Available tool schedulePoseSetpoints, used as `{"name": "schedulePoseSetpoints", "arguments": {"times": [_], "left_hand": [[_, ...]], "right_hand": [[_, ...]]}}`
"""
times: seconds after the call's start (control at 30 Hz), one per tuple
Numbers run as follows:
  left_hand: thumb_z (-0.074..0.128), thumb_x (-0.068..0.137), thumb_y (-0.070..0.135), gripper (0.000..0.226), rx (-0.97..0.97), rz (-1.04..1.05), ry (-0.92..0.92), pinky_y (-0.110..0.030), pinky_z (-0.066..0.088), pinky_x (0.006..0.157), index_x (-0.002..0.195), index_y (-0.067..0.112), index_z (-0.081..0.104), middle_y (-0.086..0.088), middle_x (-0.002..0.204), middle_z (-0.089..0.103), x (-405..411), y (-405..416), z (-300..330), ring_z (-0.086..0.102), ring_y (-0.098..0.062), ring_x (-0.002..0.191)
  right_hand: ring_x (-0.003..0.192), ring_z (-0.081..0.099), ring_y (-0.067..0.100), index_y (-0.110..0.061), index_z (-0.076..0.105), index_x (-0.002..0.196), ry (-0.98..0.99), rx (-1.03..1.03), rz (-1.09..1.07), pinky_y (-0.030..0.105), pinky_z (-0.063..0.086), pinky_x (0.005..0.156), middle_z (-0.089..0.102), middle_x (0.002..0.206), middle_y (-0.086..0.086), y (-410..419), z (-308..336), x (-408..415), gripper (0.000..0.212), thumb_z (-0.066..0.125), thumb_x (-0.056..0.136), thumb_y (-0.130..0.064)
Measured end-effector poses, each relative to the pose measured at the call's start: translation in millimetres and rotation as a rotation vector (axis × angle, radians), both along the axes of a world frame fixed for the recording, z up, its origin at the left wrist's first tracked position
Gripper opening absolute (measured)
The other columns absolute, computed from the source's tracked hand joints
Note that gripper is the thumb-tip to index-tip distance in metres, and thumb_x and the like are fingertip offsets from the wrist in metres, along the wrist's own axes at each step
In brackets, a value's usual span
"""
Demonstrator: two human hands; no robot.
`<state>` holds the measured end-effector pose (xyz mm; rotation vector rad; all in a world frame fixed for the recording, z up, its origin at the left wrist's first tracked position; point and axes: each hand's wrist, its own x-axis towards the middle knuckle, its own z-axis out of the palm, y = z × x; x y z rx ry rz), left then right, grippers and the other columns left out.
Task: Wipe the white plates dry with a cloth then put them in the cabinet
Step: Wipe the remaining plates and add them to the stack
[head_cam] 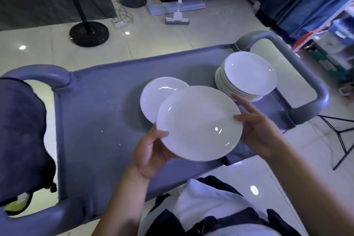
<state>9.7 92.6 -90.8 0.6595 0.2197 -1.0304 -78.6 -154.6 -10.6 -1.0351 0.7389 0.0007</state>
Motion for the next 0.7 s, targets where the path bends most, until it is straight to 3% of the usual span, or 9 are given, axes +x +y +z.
{"name": "schedulePoseSetpoints", "arguments": {"times": [0.13, 0.2, 0.27, 0.3, 0.37, 0.43, 0.5, 0.57, 0.7], "left_hand": [[0.055, 0.078, 0.005, 0.065, 0.073, 0.118, -0.06, -0.04, 0.064, 0.067, 0.143, 0.013, 0.054, -0.012, 0.128, 0.07, -10.0, -0.9, 3.5, 0.074, -0.025, 0.101], [0.059, 0.078, 0.008, 0.069, 0.095, 0.192, -0.074, -0.038, 0.063, 0.072, 0.146, 0.012, 0.051, -0.014, 0.14, 0.063, -12.1, 3.2, -0.1, 0.072, -0.026, 0.108], [0.079, 0.065, 0.011, 0.088, 0.127, 0.256, -0.083, -0.042, 0.064, 0.074, 0.148, 0.013, 0.05, -0.013, 0.141, 0.063, -11.8, 10.7, -1.7, 0.07, -0.028, 0.113], [0.08, 0.063, 0.008, 0.091, 0.153, 0.281, -0.092, -0.044, 0.064, 0.075, 0.149, 0.015, 0.049, -0.012, 0.141, 0.063, -12.4, 14.1, -2.0, 0.069, -0.03, 0.115], [0.069, 0.07, 0.005, 0.083, 0.2, 0.337, -0.106, -0.044, 0.063, 0.076, 0.15, 0.014, 0.047, -0.011, 0.145, 0.06, -12.7, 21.7, -2.2, 0.065, -0.03, 0.114], [0.08, 0.06, 0.012, 0.096, 0.256, 0.358, -0.118, -0.043, 0.062, 0.077, 0.15, 0.012, 0.047, -0.011, 0.145, 0.059, -16.3, 28.0, 2.2, 0.059, -0.03, 0.108], [0.092, 0.044, 0.019, 0.117, 0.302, 0.365, -0.111, -0.044, 0.061, 0.079, 0.151, 0.012, 0.046, -0.01, 0.147, 0.058, -22.2, 31.4, 5.5, 0.054, -0.03, 0.107], [0.094, 0.041, 0.021, 0.122, 0.34, 0.372, -0.101, -0.043, 0.06, 0.081, 0.152, 0.013, 0.044, -0.01, 0.15, 0.055, -30.5, 26.6, 7.2, 0.055, -0.032, 0.113], [0.088, 0.052, 0.018, 0.109, 0.385, 0.396, -0.08, -0.042, 0.059, 0.081, 0.152, 0.015, 0.045, -0.01, 0.15, 0.054, -47.3, 17.1, 6.5, 0.056, -0.031, 0.116]], "right_hand": [[0.08, 0.069, 0.022, -0.023, 0.064, 0.128, 0.084, -0.093, 0.039, 0.038, 0.059, 0.076, 0.072, 0.112, 0.007, -10.0, -27.2, -3.8, 0.037, 0.06, 0.094, -0.009], [0.097, 0.068, 0.025, -0.023, 0.066, 0.12, 0.216, -0.473, 0.121, 0.045, 0.058, 0.09, 0.069, 0.119, 0.009, -23.0, -49.3, -16.1, 0.028, 0.065, 0.095, -0.011], [0.116, 0.06, 0.016, -0.03, 0.062, 0.126, 0.279, -0.991, 0.461, 0.034, 0.05, 0.099, 0.063, 0.129, 0.0, -35.1, -72.3, -37.6, 0.038, 0.067, 0.091, -0.017], [0.128, 0.051, 0.01, -0.036, 0.056, 0.134, 0.273, -1.167, 0.704, 0.031, 0.044, 0.104, 0.055, 0.142, -0.006, -40.5, -85.3, -51.9, 0.049, 0.067, 0.089, -0.023], [0.151, 0.013, 0.006, -0.046, 0.03, 0.152, 0.298, -1.321, 1.118, 0.042, 0.021, 0.121, 0.016, 0.163, -0.019, -48.9, -110.3, -79.2, 0.072, 0.063, 0.088, -0.04], [0.152, -0.008, 0.005, -0.049, 0.014, 0.156, 0.299, -1.353, 1.219, 0.049, 0.004, 0.123, -0.006, 0.162, -0.024, -56.1, -126.7, -94.1, 0.076, 0.052, 0.091, -0.057], [0.152, 0.006, 0.006, -0.049, 0.029, 0.152, 0.191, -1.337, 1.079, 0.047, 0.009, 0.121, 0.013, 0.163, -0.024, -65.1, -128.6, -92.3, 0.064, 0.039, 0.091, -0.065], [0.146, 0.03, 0.014, -0.041, 0.048, 0.144, 0.143, -1.291, 0.879, 0.045, 0.022, 0.114, 0.04, 0.155, -0.017, -80.5, -129.4, -82.5, 0.05, 0.046, 0.096, -0.055], [0.137, 0.034, 0.023, -0.031, 0.05, 0.144, 0.219, -1.41, 0.859, 0.04, 0.021, 0.109, 0.049, 0.147, -0.009, -101.3, -134.8, -52.1, 0.052, 0.062, 0.094, -0.026]]}}
